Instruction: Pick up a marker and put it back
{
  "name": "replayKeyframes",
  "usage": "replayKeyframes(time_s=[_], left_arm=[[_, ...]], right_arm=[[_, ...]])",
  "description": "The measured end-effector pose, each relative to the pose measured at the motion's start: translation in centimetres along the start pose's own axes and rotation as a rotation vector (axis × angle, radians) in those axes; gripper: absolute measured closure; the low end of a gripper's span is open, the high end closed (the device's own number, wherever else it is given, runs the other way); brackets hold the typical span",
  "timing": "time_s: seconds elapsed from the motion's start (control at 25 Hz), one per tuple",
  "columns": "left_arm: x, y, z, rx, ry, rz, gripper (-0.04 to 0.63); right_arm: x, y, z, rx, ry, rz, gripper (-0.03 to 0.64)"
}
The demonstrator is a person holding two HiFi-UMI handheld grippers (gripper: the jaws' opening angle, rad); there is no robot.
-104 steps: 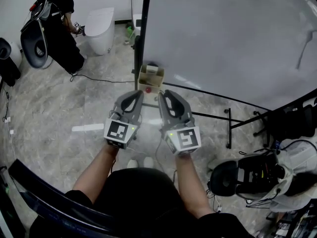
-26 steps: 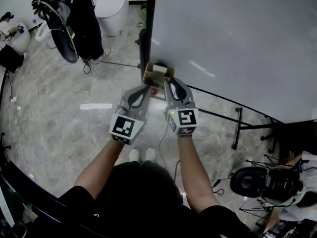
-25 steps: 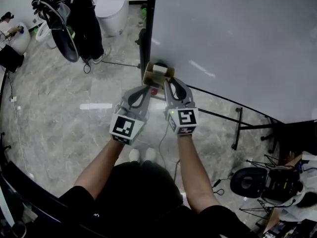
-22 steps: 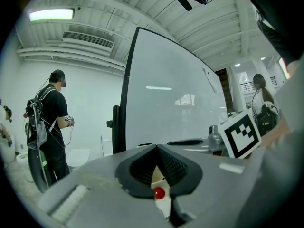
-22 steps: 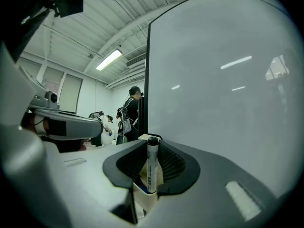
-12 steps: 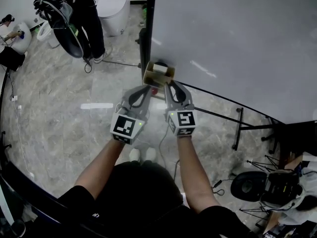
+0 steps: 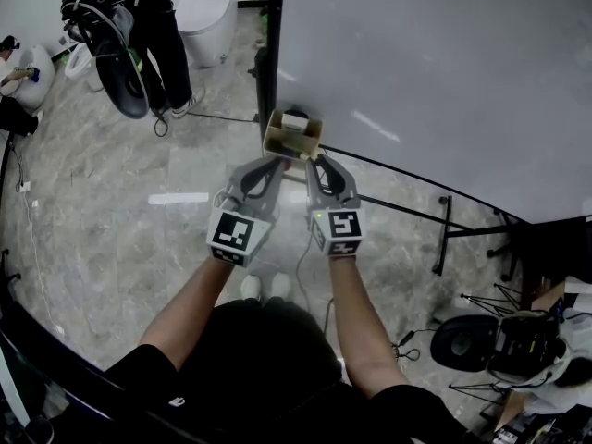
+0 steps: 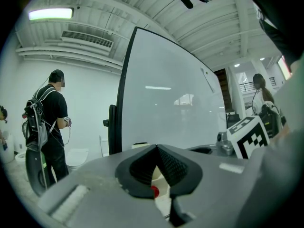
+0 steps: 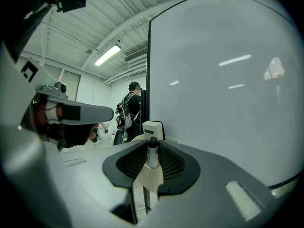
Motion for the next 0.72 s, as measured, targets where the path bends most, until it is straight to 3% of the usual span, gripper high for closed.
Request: replayKeyframes(time_s=[0.72], left_arm=[[-0.93, -0.04, 0.92, -0.008, 0.009, -0.014, 0.591]], right_arm=[[0.28, 0.05, 0.76, 0.024, -0.008, -0.002, 0.512]])
Point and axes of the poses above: the fingertips, and each gripper's own axes: z backward along the fingers, x to its left, y out of its underside, the point moved 7 cm from there along z, backward along the fingers, and after that the axes turned 13 degrees about z, right-handed, at the moved point
